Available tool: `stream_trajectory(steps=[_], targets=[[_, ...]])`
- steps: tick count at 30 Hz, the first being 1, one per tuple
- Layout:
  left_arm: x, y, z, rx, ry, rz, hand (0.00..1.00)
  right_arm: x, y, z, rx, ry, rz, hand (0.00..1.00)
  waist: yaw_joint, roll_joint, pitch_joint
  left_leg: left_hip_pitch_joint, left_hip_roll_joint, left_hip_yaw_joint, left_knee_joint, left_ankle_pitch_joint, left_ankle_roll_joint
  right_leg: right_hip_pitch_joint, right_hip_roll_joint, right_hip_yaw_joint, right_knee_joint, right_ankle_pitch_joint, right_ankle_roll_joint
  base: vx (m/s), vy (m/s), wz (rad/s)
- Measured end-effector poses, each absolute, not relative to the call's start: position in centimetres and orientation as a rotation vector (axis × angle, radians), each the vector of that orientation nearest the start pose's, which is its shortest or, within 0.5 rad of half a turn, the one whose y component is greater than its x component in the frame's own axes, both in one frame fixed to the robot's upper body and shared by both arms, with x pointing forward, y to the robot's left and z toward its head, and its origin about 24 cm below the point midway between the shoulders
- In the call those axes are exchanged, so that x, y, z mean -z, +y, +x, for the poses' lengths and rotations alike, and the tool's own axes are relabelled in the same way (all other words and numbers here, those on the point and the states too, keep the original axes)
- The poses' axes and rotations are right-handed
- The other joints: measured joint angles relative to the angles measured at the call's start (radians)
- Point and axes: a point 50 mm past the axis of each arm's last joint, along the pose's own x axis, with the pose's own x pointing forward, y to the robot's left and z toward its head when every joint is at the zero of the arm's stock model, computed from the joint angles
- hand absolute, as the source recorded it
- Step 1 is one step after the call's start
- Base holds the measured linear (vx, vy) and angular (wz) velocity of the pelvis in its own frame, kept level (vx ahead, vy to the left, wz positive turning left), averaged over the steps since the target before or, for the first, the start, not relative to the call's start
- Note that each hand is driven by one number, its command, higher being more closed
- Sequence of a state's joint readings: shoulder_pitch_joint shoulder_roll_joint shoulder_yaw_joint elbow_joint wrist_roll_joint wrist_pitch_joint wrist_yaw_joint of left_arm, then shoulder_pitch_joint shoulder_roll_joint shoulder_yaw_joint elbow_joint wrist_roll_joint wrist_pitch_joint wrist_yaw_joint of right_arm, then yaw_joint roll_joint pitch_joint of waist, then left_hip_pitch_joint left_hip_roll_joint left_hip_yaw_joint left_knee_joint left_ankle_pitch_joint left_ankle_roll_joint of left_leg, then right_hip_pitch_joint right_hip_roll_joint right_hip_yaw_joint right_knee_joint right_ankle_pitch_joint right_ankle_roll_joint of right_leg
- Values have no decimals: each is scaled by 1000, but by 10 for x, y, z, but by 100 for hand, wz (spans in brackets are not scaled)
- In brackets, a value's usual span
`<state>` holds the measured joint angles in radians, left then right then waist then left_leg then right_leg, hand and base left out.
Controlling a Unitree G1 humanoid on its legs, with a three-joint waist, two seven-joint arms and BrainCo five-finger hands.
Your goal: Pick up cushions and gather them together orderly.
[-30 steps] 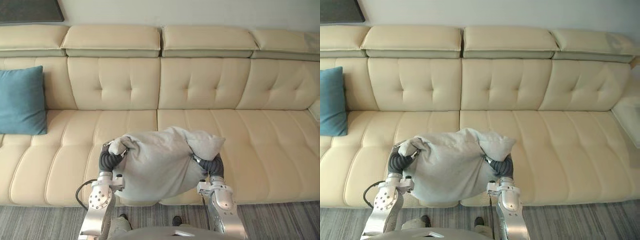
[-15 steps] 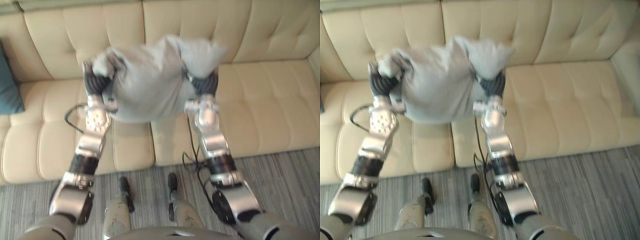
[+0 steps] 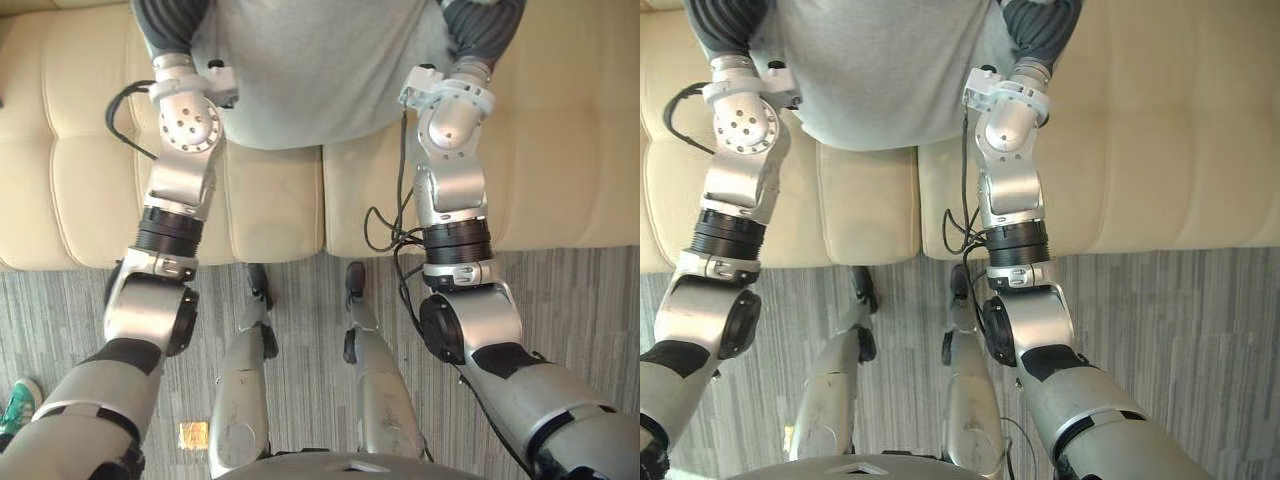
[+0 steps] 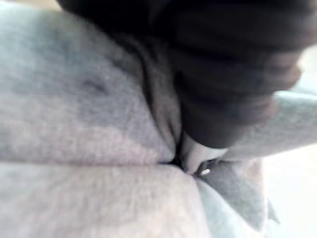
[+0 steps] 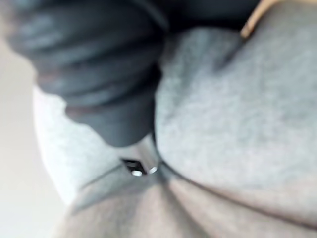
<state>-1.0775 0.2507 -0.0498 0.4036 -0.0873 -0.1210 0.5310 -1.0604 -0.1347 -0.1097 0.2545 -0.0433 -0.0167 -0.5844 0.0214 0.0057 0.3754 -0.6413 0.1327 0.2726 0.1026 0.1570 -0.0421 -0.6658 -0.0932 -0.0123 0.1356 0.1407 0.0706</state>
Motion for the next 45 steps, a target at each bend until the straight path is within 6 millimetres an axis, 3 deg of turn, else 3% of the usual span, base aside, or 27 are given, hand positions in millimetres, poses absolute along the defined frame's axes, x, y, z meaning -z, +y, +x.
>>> stream_trajectory(steps=[1, 2, 12, 18, 20, 24, 30, 33, 35, 36, 38, 39, 41, 42, 43, 44, 45], targets=[[-309, 132, 365, -303, -787, -32, 100, -319, -143, 349, 463, -808, 123, 100, -3, 0, 10, -5, -1, 1, 2, 0, -1, -6, -2, 0, 11, -10, -1, -1, -11, 7], [-309, 129, 365, -296, -788, -46, 0, -319, -143, 347, 466, -815, 127, 0, -3, 0, 19, -8, -1, 2, 4, 0, -1, -20, -3, 1, 33, -21, -1, -10, -20, 4], [-326, 145, 357, -325, -859, -67, 0, -334, -142, 328, 471, -921, 178, 0, 5, -1, 20, -90, 28, 27, 18, 4, -4, -128, 12, 20, 86, -42, -7, -21, -16, -4], [-364, 175, 353, -379, -919, -11, 0, -372, -148, 324, 448, -1006, 182, 0, 1, -1, 20, -111, 44, 26, 18, 15, -10, -143, 24, 5, 69, -26, -12, 10, -34, -4], [-373, 189, 353, -401, -914, 41, 0, -395, -154, 322, 412, -1036, 190, 0, 1, -1, 20, -111, 47, 25, 16, 18, -13, -142, 25, -1, 69, -26, -12, 25, -40, 2], [-379, 211, 353, -421, -894, 115, 0, -415, -173, 325, 393, -1034, 168, 0, 0, -1, 20, -103, 48, 14, 15, 22, -18, -130, 25, -16, 74, -26, -12, 20, -27, 6], [-371, 250, 351, -499, -832, 119, 0, -420, -193, 332, 373, -982, 111, 0, -5, -1, 19, -33, 39, 0, -48, 61, -25, -82, 22, -45, 85, -36, -25, 6, -32, 10], [-347, 277, 347, -565, -780, 105, 0, -414, -205, 331, 384, -972, 94, 0, -9, -2, 19, 2, 33, 0, -67, 67, -24, -55, 19, -53, 89, -52, -33, -5, -47, 5], [-306, 297, 336, -610, -713, 120, 0, -384, -225, 322, 408, -968, 35, 0, -9, -2, 18, 53, 24, 1, -102, 75, -22, -31, 13, -56, 120, -80, -30, 11, -44, 10], [-297, 301, 333, -619, -697, 126, 0, -376, -229, 320, 417, -963, 30, 0, -10, -2, 18, 63, 22, 0, -106, 75, -22, -27, 12, -56, 128, -86, -28, 40, -46, 9], [-247, 317, 316, -652, -604, 137, 0, -322, -255, 312, 482, -870, -10, 0, -7, -2, 17, 106, 18, 0, -114, 74, -23, 8, 9, -57, 142, -105, -29, 69, -59, 5], [-237, 318, 312, -654, -587, 130, 0, -310, -260, 311, 498, -839, -17, 0, -5, -2, 17, 118, 18, 1, -118, 74, -23, 19, 9, -58, 143, -107, -28, 77, -58, 5], [-176, 311, 286, -644, -480, 68, 0, -239, -279, 296, 548, -661, -41, 0, -5, -2, 15, 190, 15, -2, -127, 64, -28, 87, 5, -72, 151, -135, -25, 79, -67, 9], [-163, 309, 281, -639, -450, 61, 0, -227, -280, 293, 552, -629, -55, 0, -5, -2, 13, 203, 15, -4, -127, 60, -29, 100, 4, -76, 155, -142, -25, 81, -70, 10], [-120, 301, 267, -614, -327, 23, 0, -191, -280, 282, 547, -528, -117, 0, -10, -2, -15, 234, 14, -6, -127, 45, -29, 128, 1, -82, 163, -163, -26, 79, -64, 8], [-90, 292, 256, -591, -228, -1, 0, -167, -279, 273, 538, -455, -153, 0, -11, -4, -46, 250, 13, -7, -127, 37, -31, 144, 0, -84, 164, -174, -24, 87, -57, 5], [-75, 287, 251, -579, -174, -12, 0, -154, -278, 268, 531, -413, -160, 0, -11, -4, -63, 260, 14, -6, -127, 32, -30, 154, 0, -84, 164, -180, -22, 106, -49, -2]])
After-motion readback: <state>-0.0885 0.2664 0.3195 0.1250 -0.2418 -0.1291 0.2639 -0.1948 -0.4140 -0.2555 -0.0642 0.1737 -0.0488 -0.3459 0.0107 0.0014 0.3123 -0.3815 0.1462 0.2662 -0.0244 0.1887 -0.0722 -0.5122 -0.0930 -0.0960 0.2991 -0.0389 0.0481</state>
